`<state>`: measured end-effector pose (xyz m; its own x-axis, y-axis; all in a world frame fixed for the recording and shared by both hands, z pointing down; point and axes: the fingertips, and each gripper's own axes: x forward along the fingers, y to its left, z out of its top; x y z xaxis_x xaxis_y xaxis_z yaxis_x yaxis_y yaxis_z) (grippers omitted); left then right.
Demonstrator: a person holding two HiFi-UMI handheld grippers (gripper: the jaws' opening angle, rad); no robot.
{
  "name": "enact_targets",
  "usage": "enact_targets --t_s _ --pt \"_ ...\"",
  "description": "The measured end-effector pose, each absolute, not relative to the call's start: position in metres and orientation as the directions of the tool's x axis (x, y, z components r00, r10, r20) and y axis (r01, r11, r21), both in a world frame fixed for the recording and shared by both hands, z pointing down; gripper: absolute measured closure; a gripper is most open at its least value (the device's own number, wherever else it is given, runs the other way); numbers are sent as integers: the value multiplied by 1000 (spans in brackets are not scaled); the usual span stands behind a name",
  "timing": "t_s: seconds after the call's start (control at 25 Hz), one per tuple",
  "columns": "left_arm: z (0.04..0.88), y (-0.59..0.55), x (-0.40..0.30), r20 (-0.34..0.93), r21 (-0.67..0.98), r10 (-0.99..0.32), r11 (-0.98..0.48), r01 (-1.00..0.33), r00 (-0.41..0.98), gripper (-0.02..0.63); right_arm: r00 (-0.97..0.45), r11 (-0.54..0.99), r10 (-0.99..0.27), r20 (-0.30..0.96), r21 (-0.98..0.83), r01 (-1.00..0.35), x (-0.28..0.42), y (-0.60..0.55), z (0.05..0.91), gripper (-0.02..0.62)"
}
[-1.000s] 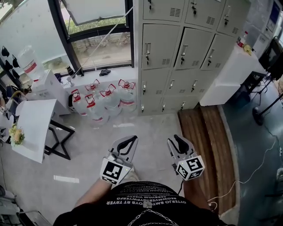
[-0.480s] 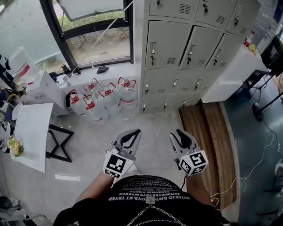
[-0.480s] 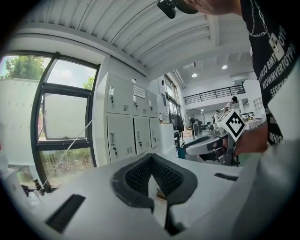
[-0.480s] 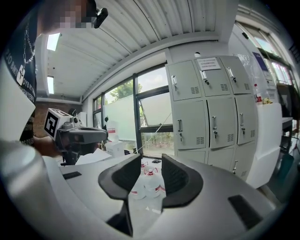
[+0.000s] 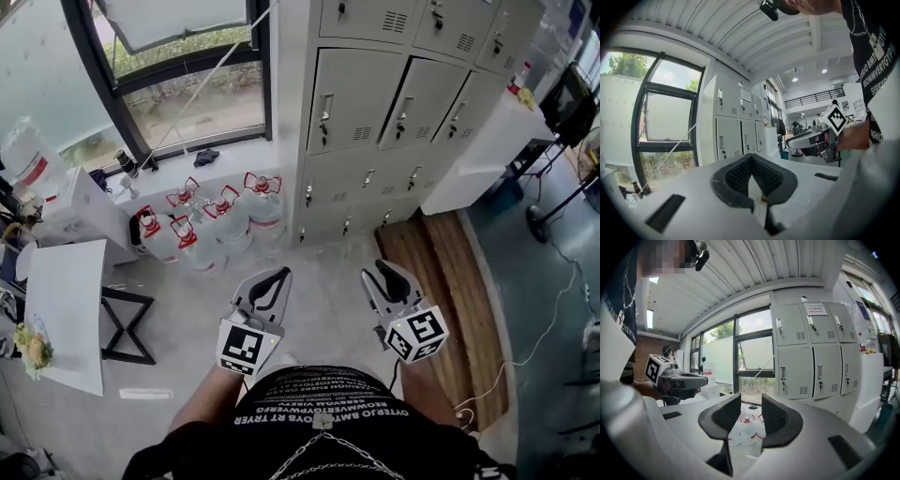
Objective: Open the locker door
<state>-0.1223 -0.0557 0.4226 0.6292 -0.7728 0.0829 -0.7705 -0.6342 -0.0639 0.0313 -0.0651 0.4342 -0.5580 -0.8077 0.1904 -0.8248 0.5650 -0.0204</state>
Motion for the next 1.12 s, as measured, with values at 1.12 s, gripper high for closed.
enact_targets --t_s 1.12 --pt "445 -111 -127 122 -32 -803 -591 -806 584 612 -575 572 -792 204 -79 -817 35 -136 458 514"
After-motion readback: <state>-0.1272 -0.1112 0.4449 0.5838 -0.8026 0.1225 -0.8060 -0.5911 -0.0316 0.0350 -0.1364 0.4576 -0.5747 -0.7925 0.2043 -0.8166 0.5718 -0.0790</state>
